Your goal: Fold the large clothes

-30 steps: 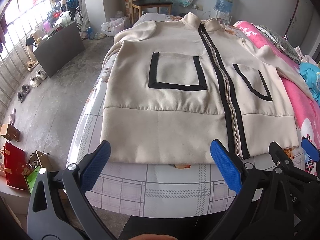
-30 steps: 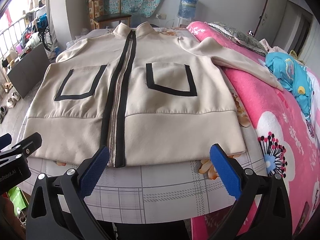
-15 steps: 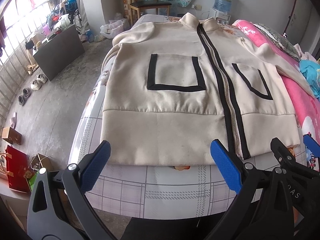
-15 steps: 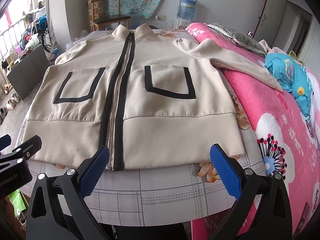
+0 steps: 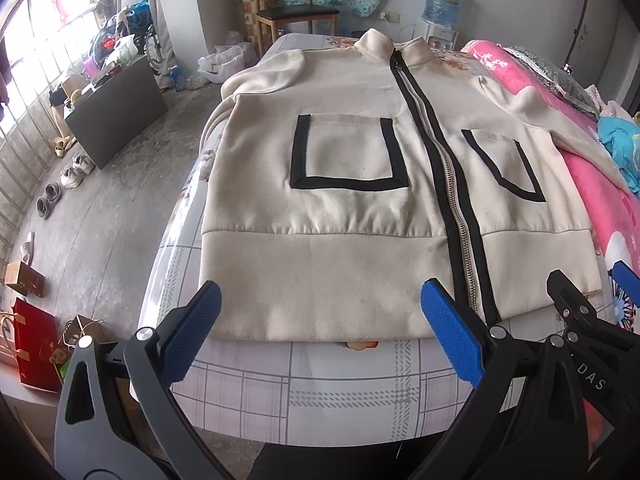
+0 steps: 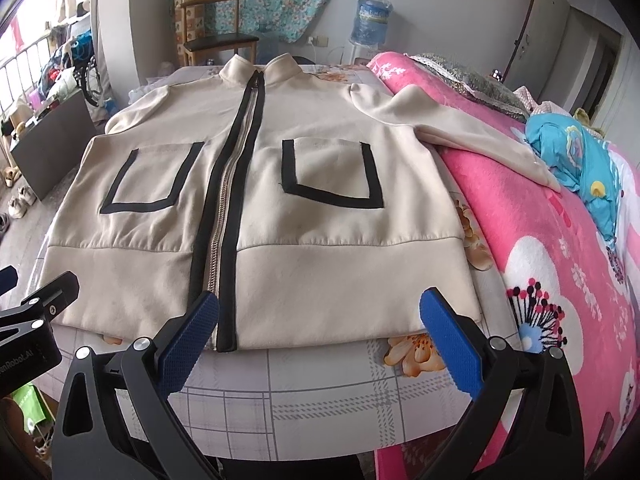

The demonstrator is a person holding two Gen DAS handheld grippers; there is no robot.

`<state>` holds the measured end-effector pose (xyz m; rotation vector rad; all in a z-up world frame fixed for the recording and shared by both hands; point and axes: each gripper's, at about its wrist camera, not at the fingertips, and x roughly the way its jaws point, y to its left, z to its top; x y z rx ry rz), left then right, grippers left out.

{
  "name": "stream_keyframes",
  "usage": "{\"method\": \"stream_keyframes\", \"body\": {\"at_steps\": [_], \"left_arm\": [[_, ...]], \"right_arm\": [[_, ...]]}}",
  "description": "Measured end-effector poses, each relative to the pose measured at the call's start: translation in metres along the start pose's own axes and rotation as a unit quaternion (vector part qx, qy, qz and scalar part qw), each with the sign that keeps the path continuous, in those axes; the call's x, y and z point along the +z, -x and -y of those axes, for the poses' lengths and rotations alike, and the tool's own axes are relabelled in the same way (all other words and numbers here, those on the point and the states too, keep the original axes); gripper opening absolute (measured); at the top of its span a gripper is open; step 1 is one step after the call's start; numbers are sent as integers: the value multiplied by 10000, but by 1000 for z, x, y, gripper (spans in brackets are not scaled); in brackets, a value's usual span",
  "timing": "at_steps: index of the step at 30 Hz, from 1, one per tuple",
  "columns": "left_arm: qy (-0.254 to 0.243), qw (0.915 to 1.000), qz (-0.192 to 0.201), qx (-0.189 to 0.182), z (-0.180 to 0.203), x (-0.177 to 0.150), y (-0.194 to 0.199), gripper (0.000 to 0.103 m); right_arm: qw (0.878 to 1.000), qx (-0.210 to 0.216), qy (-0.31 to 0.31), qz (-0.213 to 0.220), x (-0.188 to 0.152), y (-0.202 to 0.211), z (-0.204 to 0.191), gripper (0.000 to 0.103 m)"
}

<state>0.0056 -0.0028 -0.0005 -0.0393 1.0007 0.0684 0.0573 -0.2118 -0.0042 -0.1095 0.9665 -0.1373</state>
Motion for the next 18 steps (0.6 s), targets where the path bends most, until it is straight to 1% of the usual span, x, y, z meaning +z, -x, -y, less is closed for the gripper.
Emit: {"method": "stream_keyframes", "body": {"at_steps": [18], "left_arm": [[-51,9999,-69,101,0,19,-19,96]], "right_arm": [[10000,21,11,-74,15,-18,-1,98]]}}
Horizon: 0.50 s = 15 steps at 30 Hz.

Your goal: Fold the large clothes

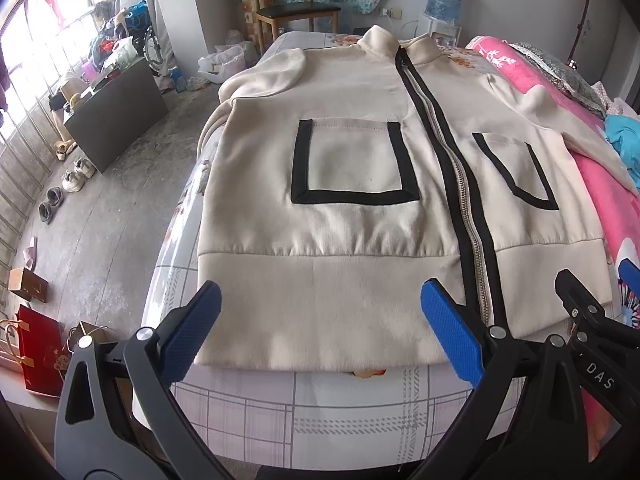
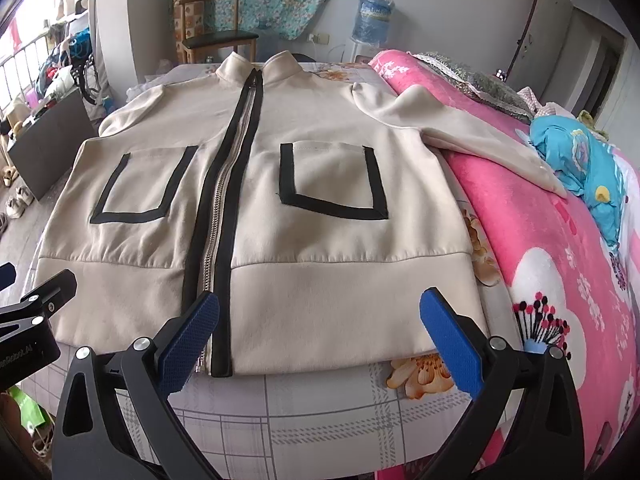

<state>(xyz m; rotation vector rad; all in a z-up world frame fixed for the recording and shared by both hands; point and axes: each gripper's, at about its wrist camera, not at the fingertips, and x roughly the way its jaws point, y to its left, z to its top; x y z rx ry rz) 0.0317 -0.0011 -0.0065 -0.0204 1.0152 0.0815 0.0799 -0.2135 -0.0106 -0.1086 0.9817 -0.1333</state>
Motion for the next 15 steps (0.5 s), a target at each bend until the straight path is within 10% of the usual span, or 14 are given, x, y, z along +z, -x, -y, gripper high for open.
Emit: {"method": "stream_keyframes", "body": {"at_steps": [15], "left_arm": [[-31,9999,-101,84,2,5,-13,96]], "right_arm": [[10000,35,37,-64,3,-11,-1,98]]}}
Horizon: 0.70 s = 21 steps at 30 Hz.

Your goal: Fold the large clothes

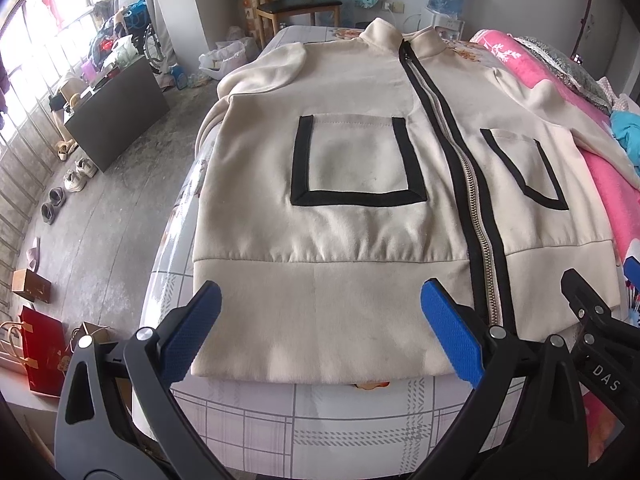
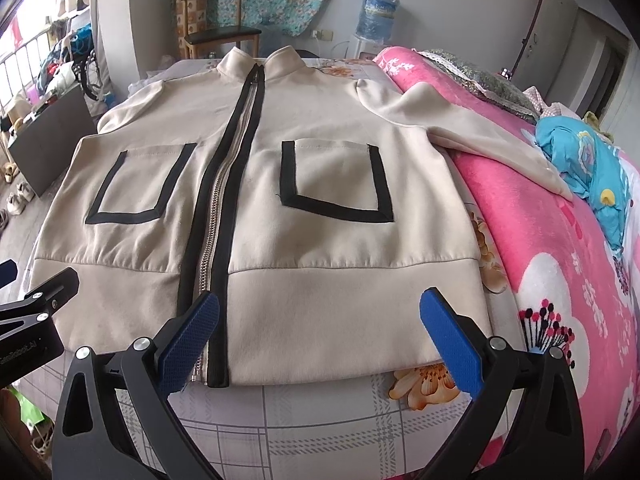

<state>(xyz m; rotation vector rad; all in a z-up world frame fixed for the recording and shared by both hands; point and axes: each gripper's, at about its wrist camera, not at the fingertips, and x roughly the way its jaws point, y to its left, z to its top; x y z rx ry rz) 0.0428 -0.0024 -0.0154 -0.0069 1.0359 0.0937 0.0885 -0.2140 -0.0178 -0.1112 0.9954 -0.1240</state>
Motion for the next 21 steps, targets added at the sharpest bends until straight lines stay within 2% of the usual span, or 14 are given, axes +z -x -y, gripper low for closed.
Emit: {"method": "stream_keyframes", "body": {"at_steps": [21], "left_arm": [[-25,9999,-83,118,-3,8,-15,96]], "right_arm": [[9999,18,89,-94,7,-13,-8,98]]}}
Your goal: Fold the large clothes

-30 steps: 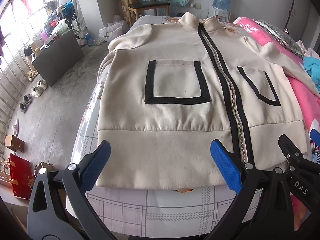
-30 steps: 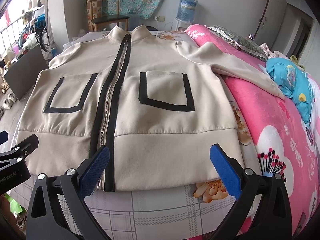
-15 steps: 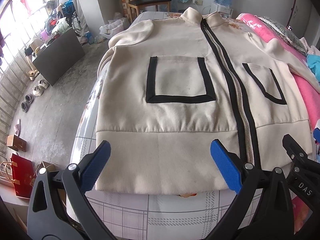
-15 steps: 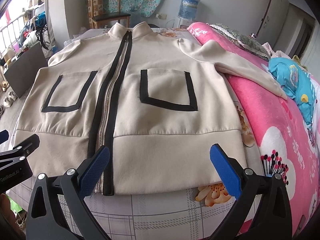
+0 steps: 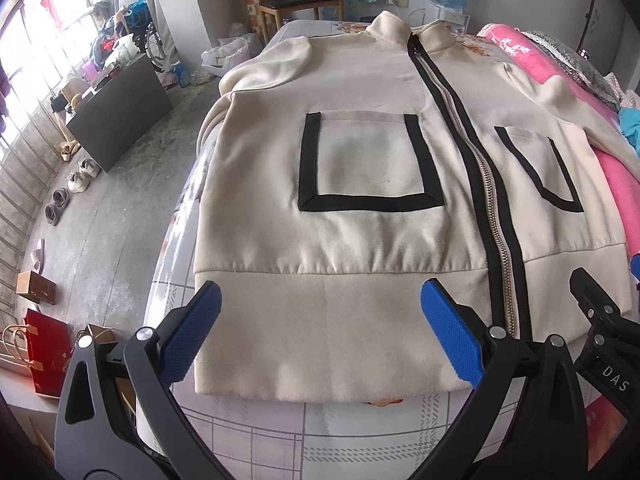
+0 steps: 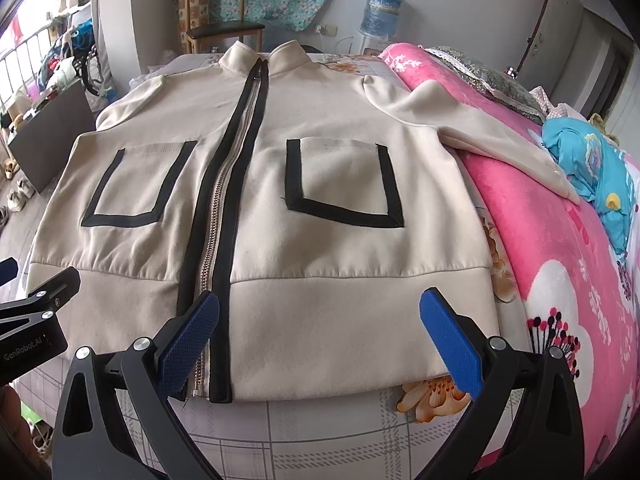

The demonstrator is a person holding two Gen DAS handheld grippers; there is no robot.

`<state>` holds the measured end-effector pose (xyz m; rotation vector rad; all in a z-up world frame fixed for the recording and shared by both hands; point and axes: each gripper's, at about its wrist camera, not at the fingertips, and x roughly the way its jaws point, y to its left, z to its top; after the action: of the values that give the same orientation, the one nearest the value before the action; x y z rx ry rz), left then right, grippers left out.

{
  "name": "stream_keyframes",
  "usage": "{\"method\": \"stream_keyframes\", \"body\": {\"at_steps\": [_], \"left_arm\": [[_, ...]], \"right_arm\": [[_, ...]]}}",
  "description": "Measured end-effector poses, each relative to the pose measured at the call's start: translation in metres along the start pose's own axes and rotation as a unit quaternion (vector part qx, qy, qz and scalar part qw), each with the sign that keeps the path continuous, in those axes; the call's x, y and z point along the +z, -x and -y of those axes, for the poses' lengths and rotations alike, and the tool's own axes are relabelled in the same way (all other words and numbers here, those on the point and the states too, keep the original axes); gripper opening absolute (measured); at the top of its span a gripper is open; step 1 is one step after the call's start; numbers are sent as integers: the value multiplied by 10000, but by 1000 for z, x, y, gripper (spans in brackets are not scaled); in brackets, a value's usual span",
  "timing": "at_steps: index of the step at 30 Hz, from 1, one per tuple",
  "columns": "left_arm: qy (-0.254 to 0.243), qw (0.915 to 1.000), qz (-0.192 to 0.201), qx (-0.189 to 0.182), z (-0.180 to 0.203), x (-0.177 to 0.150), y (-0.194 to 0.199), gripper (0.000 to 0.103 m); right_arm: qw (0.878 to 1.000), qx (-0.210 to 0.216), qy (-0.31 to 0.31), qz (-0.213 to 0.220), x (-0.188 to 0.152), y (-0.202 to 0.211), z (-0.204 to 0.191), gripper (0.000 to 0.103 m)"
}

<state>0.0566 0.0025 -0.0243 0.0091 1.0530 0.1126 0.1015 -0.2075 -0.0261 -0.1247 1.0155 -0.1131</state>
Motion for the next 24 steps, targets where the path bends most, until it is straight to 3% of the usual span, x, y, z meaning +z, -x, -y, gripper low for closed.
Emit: {"method": "stream_keyframes", "body": {"at_steps": [24], "left_arm": [[115,9998,56,118,-11,2,3,96]], "right_arm": [[9997,25,226,67,5,2,-12,98]]}}
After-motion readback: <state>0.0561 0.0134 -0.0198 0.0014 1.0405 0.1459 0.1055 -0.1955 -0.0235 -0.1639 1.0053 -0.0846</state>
